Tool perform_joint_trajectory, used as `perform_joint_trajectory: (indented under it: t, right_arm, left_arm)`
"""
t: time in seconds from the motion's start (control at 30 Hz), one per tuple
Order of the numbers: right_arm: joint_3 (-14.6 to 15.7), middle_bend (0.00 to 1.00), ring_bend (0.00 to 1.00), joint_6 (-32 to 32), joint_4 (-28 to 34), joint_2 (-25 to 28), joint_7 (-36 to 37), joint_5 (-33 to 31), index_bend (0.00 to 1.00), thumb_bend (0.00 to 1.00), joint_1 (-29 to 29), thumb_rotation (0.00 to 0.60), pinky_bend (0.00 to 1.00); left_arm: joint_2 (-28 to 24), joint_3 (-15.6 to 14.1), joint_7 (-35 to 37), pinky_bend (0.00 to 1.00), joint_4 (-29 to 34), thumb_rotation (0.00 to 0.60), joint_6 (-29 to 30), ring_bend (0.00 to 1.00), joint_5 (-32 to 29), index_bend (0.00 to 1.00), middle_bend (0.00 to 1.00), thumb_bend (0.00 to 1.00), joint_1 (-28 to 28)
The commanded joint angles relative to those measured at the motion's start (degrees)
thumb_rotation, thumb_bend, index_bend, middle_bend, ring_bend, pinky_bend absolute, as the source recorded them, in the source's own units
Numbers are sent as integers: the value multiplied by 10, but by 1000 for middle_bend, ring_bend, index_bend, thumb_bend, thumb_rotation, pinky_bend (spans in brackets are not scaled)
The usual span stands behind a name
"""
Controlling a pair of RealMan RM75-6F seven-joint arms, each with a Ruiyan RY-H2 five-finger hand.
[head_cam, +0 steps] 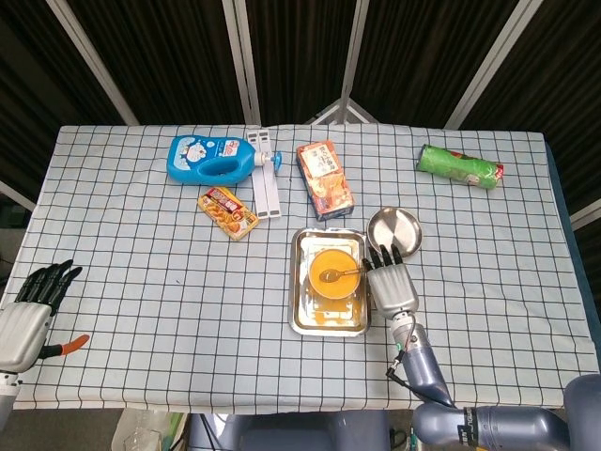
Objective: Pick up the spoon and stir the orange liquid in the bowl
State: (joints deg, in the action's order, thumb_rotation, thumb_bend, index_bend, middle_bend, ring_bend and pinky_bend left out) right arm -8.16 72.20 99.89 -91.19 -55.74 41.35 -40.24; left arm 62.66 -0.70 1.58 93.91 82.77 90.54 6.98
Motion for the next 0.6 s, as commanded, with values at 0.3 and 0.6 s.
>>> perform_joint_trajectory:
  t: [0.3, 0.6]
  right_arm:
    - [11, 81, 0, 7, 5, -3, 16, 10, 288, 725, 6, 600, 0]
    - [17, 81, 0, 15, 15, -3, 15, 23, 270, 654, 6, 600, 0]
  left_arm:
    - [0, 1, -1, 0, 0, 600, -1, 0, -4, 0, 0, 0, 0]
    - [0, 1, -1, 0, 1, 600, -2, 0, -5, 0, 0, 0, 0]
